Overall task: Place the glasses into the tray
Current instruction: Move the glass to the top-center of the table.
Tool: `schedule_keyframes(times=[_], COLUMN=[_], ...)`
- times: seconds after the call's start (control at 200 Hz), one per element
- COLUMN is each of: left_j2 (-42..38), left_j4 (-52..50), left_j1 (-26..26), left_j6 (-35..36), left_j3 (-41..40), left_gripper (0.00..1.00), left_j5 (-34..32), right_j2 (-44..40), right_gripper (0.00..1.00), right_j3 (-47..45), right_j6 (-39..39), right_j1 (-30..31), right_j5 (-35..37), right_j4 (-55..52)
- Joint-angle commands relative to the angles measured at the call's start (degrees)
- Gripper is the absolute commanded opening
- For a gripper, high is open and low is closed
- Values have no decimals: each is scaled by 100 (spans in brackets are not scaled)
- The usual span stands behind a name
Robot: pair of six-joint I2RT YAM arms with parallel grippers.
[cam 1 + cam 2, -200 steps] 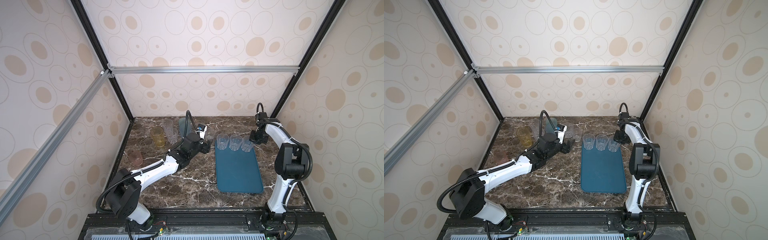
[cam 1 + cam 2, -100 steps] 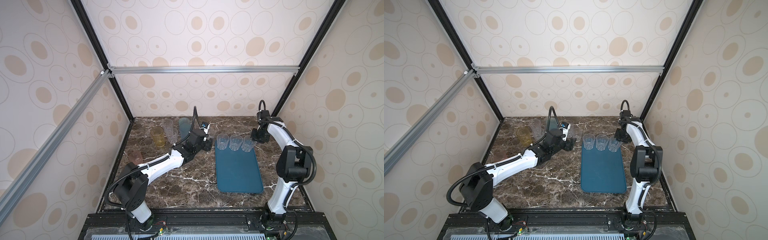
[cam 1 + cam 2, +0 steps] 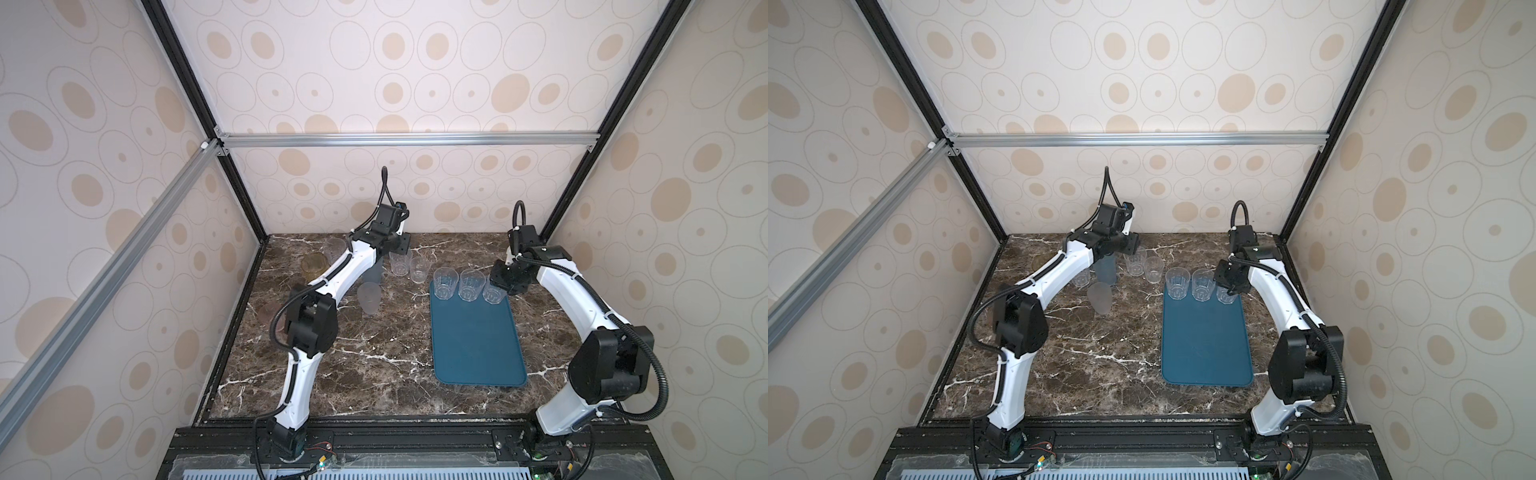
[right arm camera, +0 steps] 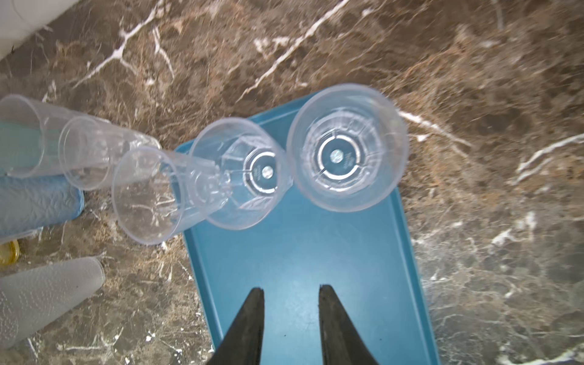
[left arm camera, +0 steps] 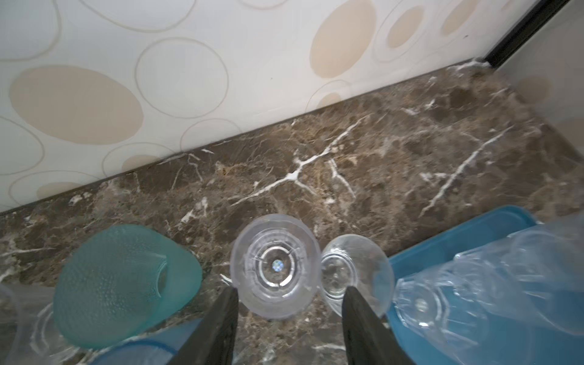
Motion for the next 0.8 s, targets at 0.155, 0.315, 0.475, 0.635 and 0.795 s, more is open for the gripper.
schedule_keyframes(times=[0.155, 0.315, 0.475, 0.635, 0.795], left_j2=[686, 773, 893, 1024, 1029], left_j4=[-649, -436, -395, -468, -457], left_j1=[403, 436, 435, 436, 433], left_j6=[499, 697, 781, 728, 711], left_j3=[952, 833, 833, 833, 697], left_gripper=[42, 42, 42, 42, 39], left_j5=[483, 745, 801, 887, 896], right_j2=[-29, 127, 178, 231, 265], right_gripper=[32, 32, 32, 32, 32], right_j3=[-58, 14, 36, 48, 77], right_j6=[209, 212, 226, 250, 265], right_j1=[359, 517, 614, 660, 721], right_j5=[26, 47, 118, 123, 132], right_j4=[61, 22, 25, 29, 46])
